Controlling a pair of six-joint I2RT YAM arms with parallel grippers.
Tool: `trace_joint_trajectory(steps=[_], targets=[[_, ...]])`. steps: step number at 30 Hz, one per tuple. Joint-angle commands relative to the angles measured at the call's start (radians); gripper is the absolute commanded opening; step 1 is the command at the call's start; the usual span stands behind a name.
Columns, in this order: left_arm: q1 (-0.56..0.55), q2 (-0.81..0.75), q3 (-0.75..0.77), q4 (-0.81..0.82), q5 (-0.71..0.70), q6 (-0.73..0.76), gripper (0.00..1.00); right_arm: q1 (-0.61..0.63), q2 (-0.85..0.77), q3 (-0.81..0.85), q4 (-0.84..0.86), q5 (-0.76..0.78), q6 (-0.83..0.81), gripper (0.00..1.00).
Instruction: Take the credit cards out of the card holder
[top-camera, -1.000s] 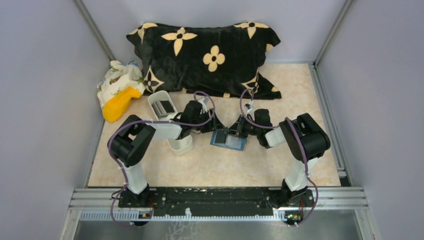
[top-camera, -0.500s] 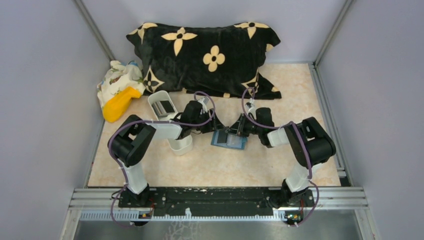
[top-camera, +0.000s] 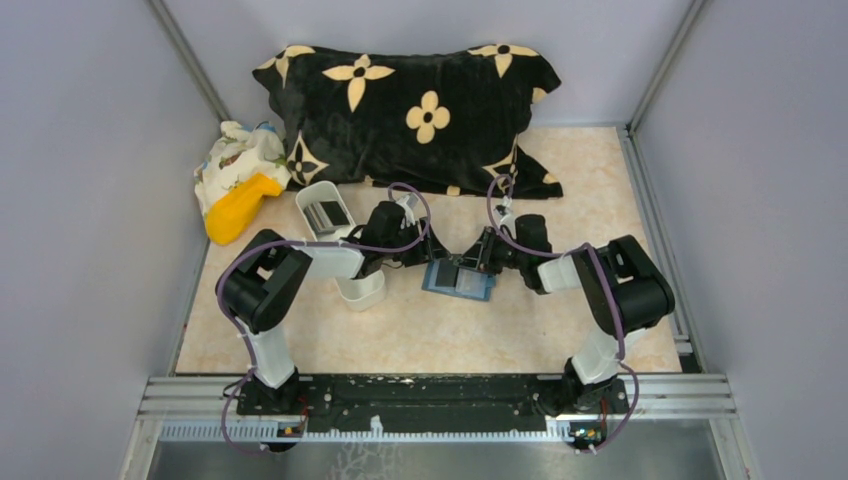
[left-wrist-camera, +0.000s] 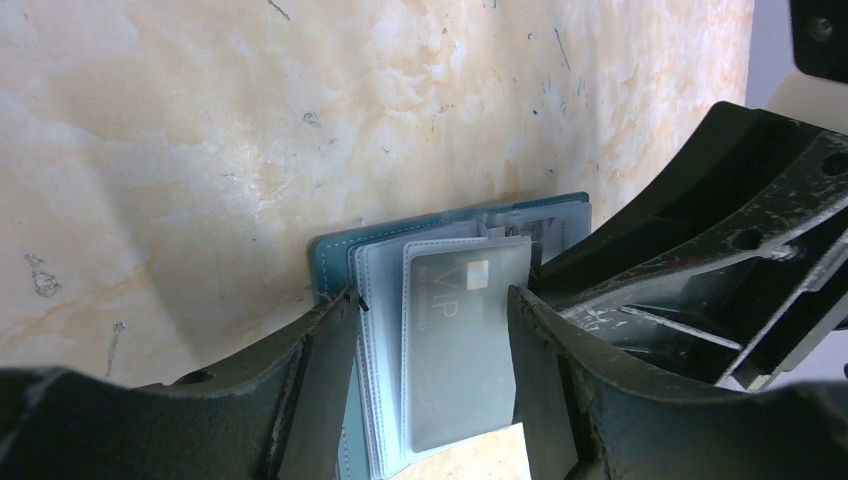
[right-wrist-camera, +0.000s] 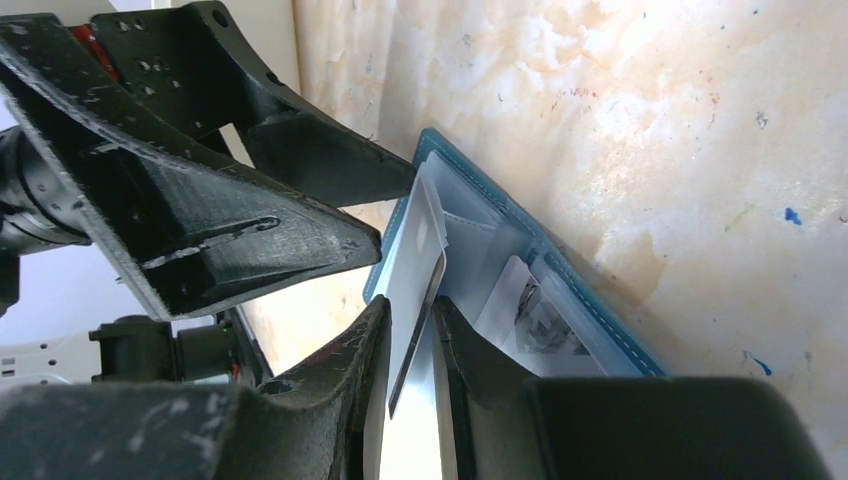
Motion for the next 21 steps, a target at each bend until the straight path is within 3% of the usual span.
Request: trace_joint_trajectory(steps=[1, 21], targets=[[-0.007, 0.035, 0.011, -0.035, 0.019, 0.008, 0.63, -0.015, -0.078, 0.007, 0.016, -0.011, -0.039, 0.22], [-0.007, 0.037, 0.009, -0.029, 0.019, 0.002, 0.63, -0.028, -0.101, -0.018, -0.029, -0.014, -0.062, 0.22]])
